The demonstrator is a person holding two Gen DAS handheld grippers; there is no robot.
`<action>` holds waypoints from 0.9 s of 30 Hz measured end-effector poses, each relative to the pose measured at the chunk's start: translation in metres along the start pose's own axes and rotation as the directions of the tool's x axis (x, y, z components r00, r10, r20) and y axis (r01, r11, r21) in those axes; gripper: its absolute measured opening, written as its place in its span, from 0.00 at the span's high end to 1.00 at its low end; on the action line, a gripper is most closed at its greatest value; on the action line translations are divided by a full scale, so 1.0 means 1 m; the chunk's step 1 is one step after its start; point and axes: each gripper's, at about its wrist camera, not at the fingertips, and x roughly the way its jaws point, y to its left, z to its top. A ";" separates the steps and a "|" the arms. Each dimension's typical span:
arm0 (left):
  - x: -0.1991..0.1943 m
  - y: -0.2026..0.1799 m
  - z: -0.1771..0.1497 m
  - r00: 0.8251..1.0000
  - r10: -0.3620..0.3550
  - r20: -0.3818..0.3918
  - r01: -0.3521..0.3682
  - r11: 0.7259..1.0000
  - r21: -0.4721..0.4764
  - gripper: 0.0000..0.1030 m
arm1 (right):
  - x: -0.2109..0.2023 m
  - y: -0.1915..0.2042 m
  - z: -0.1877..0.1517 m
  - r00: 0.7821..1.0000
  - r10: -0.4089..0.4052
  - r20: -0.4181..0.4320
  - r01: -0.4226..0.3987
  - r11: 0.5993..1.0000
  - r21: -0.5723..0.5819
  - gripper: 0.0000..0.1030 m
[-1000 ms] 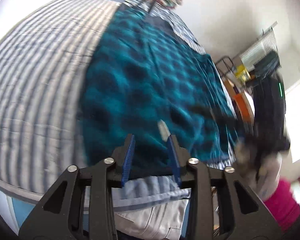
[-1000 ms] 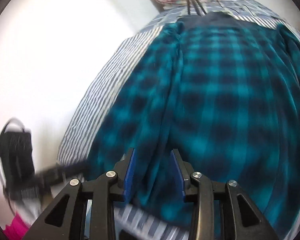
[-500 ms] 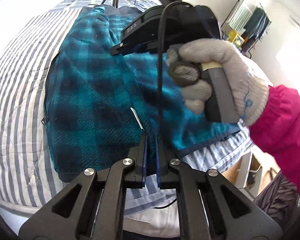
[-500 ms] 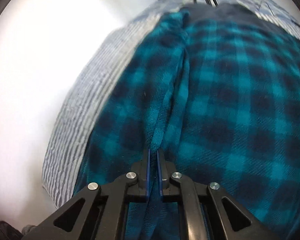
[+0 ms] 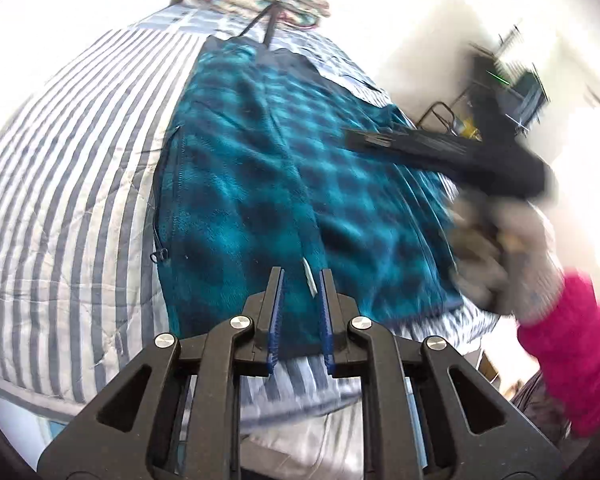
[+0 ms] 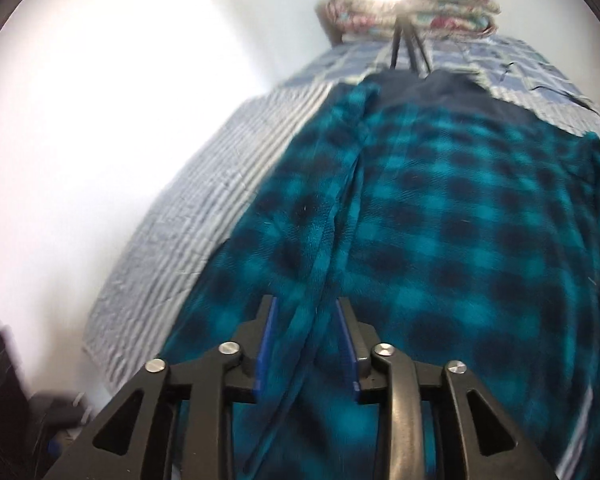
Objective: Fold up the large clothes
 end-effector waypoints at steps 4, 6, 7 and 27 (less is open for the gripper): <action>0.033 -0.006 -0.004 0.998 0.031 -0.050 -0.030 0.999 0.016 0.87 | -0.042 -0.012 -0.026 0.999 -0.013 0.045 0.011 0.999 0.053 0.64; 0.054 -0.012 -0.012 0.992 0.044 -0.118 -0.038 0.998 0.051 0.87 | -0.064 -0.024 -0.039 0.996 -0.046 0.071 0.040 0.996 0.085 0.63; 0.065 -0.011 -0.016 0.985 0.075 -0.157 -0.063 0.995 0.083 0.87 | -0.076 -0.028 -0.046 0.995 -0.061 0.083 0.052 0.993 0.105 0.62; 0.017 -0.101 0.032 0.996 -0.040 -0.076 0.051 0.989 0.142 0.83 | -0.215 -0.220 -0.140 0.933 -0.347 0.097 0.284 0.874 0.395 0.42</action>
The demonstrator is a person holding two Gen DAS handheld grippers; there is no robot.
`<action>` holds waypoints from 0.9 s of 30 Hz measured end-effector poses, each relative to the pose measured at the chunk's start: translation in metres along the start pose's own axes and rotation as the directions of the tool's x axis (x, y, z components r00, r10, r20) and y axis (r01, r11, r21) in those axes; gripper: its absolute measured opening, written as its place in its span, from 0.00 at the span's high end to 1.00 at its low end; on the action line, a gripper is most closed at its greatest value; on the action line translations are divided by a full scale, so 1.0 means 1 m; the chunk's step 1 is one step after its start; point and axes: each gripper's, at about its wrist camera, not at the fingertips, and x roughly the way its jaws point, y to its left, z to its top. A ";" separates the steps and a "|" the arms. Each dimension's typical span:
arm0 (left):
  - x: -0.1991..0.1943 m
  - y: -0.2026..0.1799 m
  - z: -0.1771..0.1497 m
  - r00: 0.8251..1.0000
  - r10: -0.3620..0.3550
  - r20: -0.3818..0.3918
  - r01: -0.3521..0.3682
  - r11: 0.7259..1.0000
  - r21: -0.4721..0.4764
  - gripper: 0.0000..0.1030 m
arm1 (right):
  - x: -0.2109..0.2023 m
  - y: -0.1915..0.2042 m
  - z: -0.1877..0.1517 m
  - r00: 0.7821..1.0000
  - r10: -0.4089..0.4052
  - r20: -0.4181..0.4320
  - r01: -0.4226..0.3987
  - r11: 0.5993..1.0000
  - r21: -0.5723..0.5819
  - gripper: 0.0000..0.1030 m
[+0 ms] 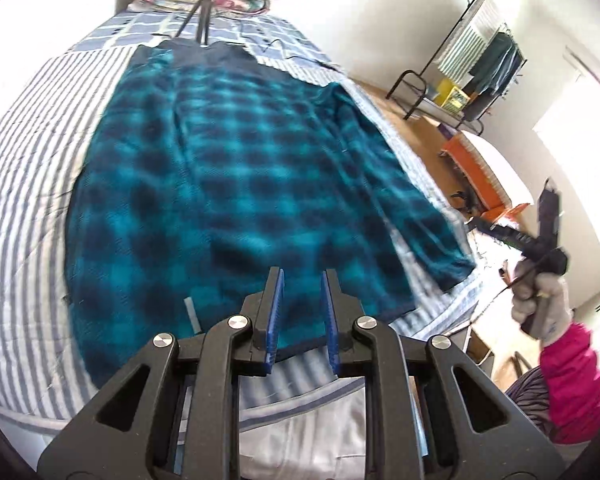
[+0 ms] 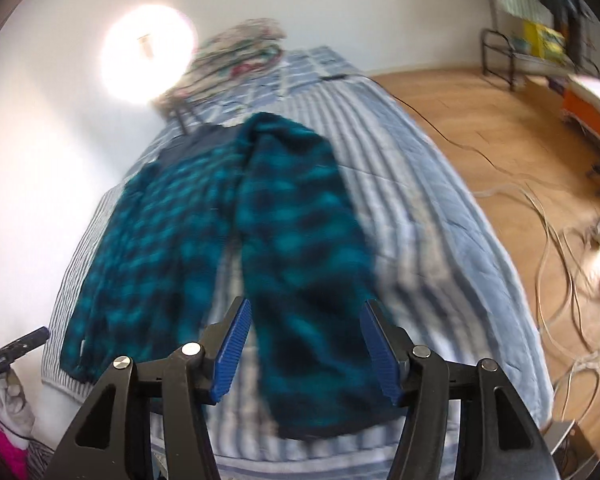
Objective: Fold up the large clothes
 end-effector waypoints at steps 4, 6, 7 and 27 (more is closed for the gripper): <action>0.008 -0.006 0.004 1.000 -0.001 0.001 0.001 1.000 -0.011 0.83 | 0.005 -0.038 -0.007 0.999 -0.033 -0.017 0.035 0.996 0.084 0.42; 0.016 -0.006 0.002 1.000 -0.003 -0.013 0.003 1.000 -0.025 0.83 | 0.010 -0.057 -0.012 0.999 -0.018 -0.031 0.023 0.989 0.143 0.41; 0.020 -0.006 0.002 1.000 -0.005 -0.020 0.004 1.000 -0.027 0.83 | 0.013 -0.064 -0.014 0.999 -0.011 -0.042 0.018 0.986 0.167 0.41; 0.035 -0.016 0.000 1.000 -0.003 -0.024 0.003 1.000 -0.014 0.83 | 0.001 -0.037 -0.019 0.995 0.091 -0.040 -0.082 0.978 0.190 0.95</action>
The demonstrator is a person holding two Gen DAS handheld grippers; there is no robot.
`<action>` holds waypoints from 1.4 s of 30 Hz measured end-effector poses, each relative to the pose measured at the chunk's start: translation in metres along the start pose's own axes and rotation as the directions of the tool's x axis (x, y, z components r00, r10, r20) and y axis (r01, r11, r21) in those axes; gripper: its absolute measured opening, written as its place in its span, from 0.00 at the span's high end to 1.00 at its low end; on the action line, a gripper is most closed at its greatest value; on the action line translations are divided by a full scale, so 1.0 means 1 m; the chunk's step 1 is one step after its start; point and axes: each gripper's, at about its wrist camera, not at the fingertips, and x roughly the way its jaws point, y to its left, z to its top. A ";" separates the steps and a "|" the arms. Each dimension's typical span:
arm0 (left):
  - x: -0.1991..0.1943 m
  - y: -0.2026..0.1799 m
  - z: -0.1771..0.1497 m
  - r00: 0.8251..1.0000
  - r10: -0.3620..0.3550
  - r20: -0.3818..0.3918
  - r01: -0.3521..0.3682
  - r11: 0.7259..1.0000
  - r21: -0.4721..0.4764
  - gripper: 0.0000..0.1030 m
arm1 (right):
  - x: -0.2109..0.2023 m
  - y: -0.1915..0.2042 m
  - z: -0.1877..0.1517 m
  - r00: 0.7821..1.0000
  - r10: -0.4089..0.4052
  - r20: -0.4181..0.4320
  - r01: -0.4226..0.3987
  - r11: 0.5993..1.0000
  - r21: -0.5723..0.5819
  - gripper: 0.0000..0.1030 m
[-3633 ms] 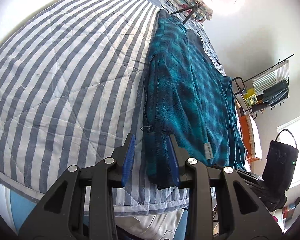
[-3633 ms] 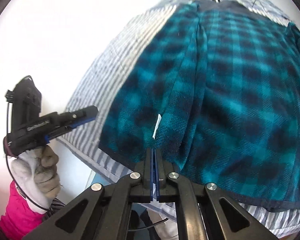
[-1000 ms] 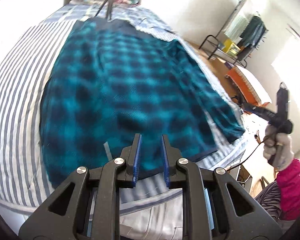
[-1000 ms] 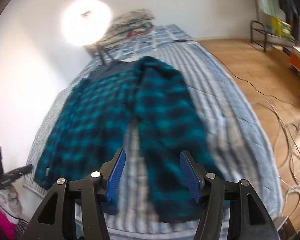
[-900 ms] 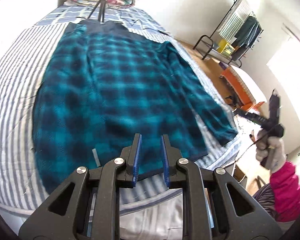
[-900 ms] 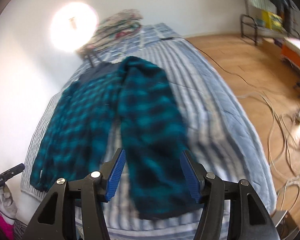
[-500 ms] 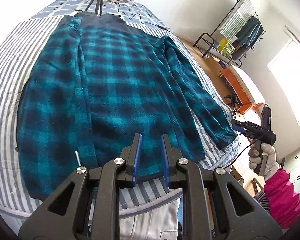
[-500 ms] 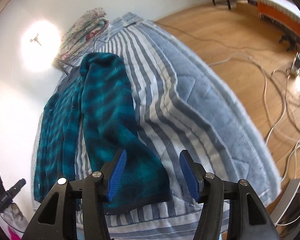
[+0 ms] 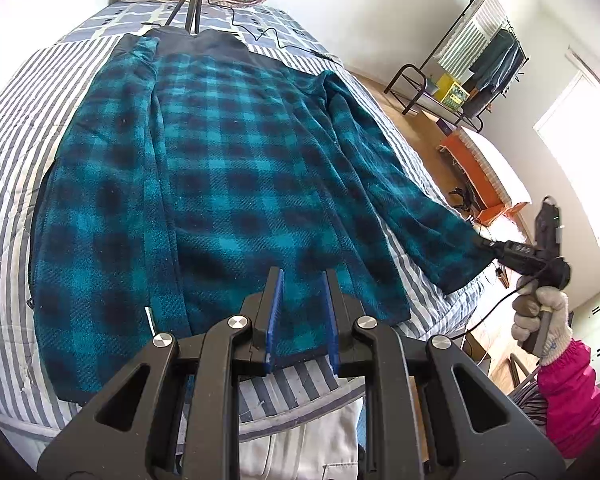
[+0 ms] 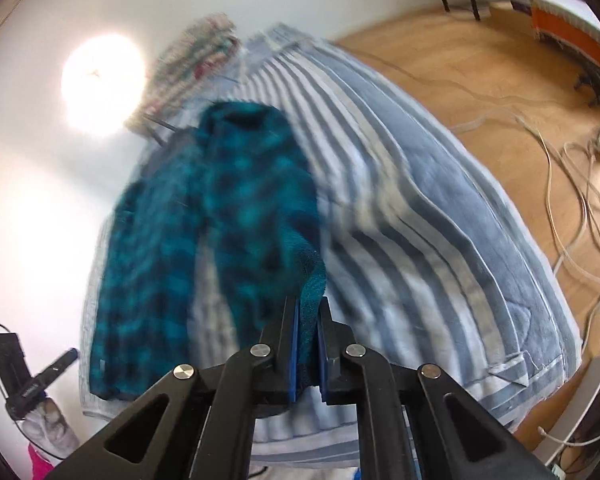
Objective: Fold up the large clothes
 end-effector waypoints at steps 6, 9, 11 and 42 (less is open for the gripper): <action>-0.013 0.002 0.003 1.000 -0.001 0.019 0.002 0.999 -0.041 0.83 | -0.027 0.067 0.007 0.990 0.119 0.079 -0.109 0.987 -0.114 0.96; -0.029 0.004 0.007 0.999 0.005 0.049 -0.002 0.997 -0.079 0.83 | -0.026 0.110 0.003 0.985 0.159 0.071 -0.140 0.967 -0.215 0.96; -0.041 0.006 0.009 0.997 0.013 0.072 -0.005 0.994 -0.107 0.83 | -0.021 0.137 -0.001 0.980 0.194 0.048 -0.174 0.945 -0.276 0.96; 0.074 0.041 0.006 0.976 -0.122 -0.180 0.056 0.940 -0.336 0.49 | 0.075 0.186 0.034 0.945 0.245 -0.217 -0.313 0.867 -0.387 0.47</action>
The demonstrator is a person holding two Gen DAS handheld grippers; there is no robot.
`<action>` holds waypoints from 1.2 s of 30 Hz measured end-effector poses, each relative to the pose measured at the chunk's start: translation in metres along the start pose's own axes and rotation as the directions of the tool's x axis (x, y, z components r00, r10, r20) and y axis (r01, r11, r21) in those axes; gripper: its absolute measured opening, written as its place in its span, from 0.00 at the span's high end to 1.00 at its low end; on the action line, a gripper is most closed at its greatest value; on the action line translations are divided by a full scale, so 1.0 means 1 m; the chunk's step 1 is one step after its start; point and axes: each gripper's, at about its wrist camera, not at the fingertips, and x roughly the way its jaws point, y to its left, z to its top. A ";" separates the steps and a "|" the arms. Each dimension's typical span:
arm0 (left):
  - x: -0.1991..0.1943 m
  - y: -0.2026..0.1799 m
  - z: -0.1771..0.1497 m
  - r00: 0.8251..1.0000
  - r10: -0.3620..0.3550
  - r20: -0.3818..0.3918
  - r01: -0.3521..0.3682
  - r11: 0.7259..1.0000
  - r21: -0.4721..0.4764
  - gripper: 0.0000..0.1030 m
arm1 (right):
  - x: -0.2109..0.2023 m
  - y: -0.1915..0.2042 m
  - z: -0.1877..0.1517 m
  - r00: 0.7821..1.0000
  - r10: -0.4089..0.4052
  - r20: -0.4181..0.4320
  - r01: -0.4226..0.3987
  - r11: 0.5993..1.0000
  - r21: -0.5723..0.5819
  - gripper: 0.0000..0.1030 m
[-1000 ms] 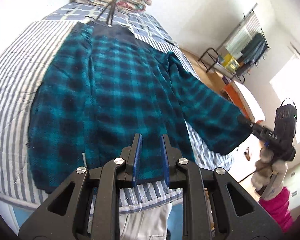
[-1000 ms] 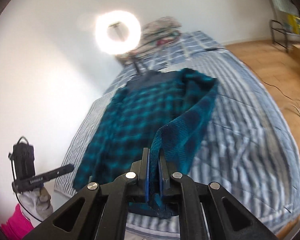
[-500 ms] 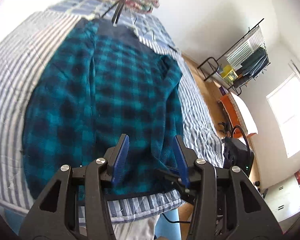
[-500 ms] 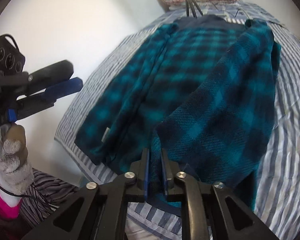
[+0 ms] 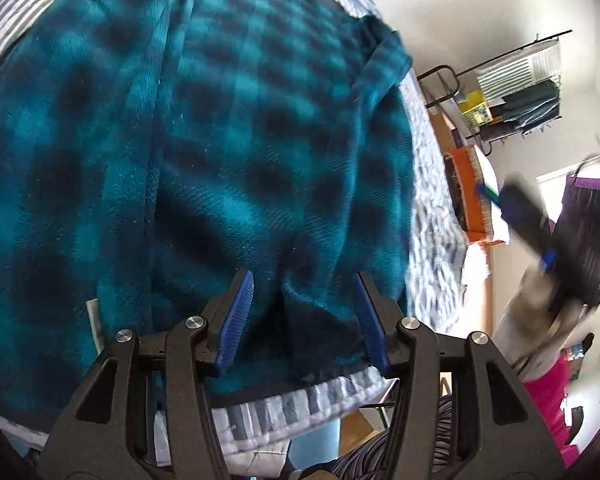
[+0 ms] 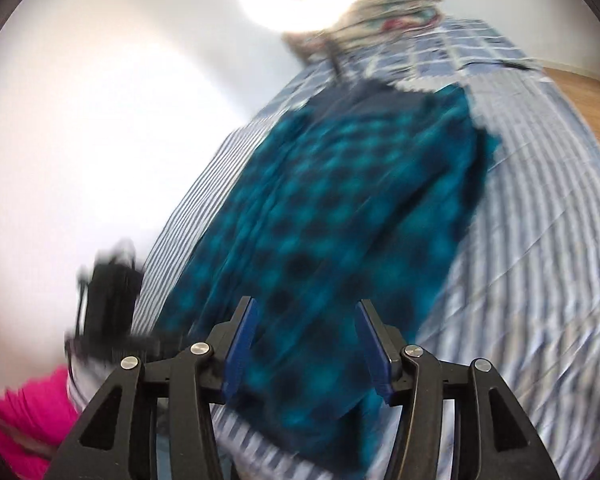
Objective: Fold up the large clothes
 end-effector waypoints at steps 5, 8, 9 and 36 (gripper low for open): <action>0.016 -0.001 -0.009 0.999 0.036 -0.040 -0.035 0.999 0.018 0.49 | 0.011 -0.039 0.057 0.994 -0.105 0.037 0.103 0.994 0.047 0.44; 0.018 -0.007 -0.016 0.997 0.067 -0.048 -0.062 0.994 0.086 0.59 | 0.030 -0.059 0.093 0.987 -0.161 0.031 0.158 0.985 0.062 0.42; 0.018 -0.009 -0.019 0.996 0.078 -0.049 -0.072 0.991 0.110 0.68 | 0.037 -0.067 0.105 0.984 -0.176 0.031 0.173 0.982 0.077 0.42; -0.016 -0.038 -0.036 0.996 0.082 0.018 -0.084 0.969 0.233 0.99 | 0.153 -0.077 0.238 0.944 -0.322 0.066 0.323 0.946 0.001 0.98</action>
